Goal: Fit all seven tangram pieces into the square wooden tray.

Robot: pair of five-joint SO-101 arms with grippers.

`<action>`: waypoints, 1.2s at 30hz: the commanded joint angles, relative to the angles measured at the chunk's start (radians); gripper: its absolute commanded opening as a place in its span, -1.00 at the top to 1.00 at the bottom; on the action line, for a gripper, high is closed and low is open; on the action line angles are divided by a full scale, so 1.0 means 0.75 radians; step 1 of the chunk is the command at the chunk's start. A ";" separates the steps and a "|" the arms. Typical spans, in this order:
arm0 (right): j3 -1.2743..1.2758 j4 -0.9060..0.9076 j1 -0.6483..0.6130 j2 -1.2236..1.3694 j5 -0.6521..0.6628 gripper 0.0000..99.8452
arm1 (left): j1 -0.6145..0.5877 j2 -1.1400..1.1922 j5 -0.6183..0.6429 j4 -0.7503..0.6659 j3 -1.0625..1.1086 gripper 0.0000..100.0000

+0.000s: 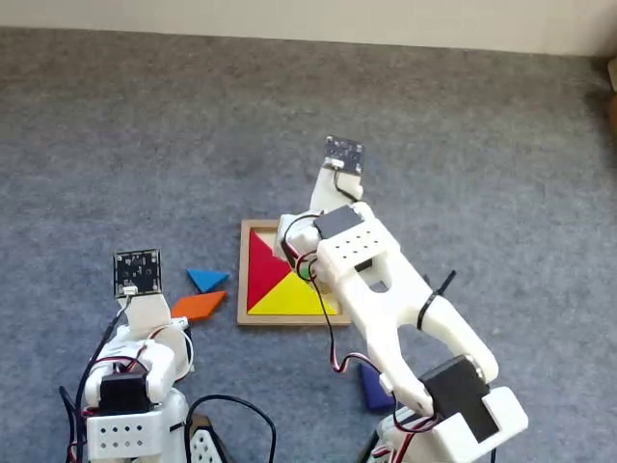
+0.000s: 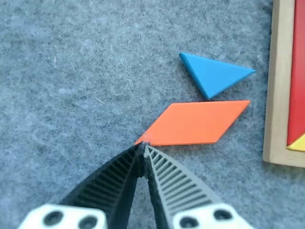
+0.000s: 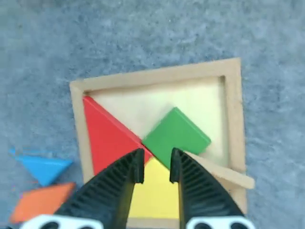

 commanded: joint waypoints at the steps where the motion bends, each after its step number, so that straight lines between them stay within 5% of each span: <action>1: -0.083 0.079 0.032 -0.019 0.135 0.82 | -0.009 -0.001 -0.010 0.004 0.028 0.99; 14: -0.013 0.087 0.222 -0.007 0.143 0.82 | -0.009 -0.001 -0.010 0.004 0.028 0.99; 27: 0.111 0.101 0.210 -0.005 0.143 0.82 | -0.009 -0.001 -0.010 0.004 0.028 0.99; 36: 0.122 0.294 0.050 -0.017 0.217 0.82 | -0.009 -0.001 -0.010 0.004 0.028 0.99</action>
